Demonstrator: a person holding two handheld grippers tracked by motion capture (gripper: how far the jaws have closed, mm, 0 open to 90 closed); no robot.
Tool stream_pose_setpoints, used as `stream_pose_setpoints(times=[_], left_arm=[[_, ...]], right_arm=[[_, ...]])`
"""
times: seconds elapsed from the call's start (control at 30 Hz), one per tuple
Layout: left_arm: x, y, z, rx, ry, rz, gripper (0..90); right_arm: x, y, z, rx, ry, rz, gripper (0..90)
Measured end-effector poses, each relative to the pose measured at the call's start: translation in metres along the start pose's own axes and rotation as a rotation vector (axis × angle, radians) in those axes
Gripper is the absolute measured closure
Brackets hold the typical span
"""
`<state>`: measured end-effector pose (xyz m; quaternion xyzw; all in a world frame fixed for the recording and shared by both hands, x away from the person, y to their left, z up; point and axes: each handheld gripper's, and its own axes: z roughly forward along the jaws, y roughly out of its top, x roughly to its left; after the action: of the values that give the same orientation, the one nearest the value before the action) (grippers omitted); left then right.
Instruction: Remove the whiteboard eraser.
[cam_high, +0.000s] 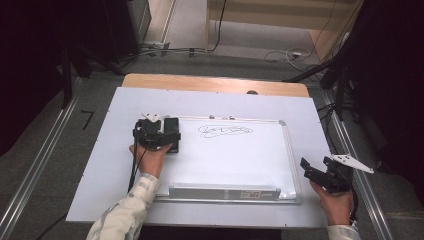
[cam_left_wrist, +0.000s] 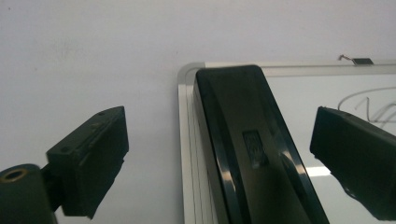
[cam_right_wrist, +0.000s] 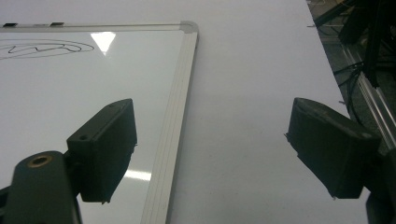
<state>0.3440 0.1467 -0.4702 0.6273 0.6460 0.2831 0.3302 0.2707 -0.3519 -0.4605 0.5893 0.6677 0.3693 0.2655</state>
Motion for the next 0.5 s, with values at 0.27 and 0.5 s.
stream_pose_setpoints(times=[0.27, 0.5], left_arm=[[-0.013, 0.011, 0.013, -0.003, -0.003, -0.039, 12.3], [-0.016, 0.005, 0.021, 0.051, 0.006, -0.046, 13.9]], right_arm=[[0.000, 0.000, 0.001, -0.003, 0.005, -0.003, 14.4], [0.000, 0.000, 0.001, -0.003, 0.010, -0.002, 14.5]])
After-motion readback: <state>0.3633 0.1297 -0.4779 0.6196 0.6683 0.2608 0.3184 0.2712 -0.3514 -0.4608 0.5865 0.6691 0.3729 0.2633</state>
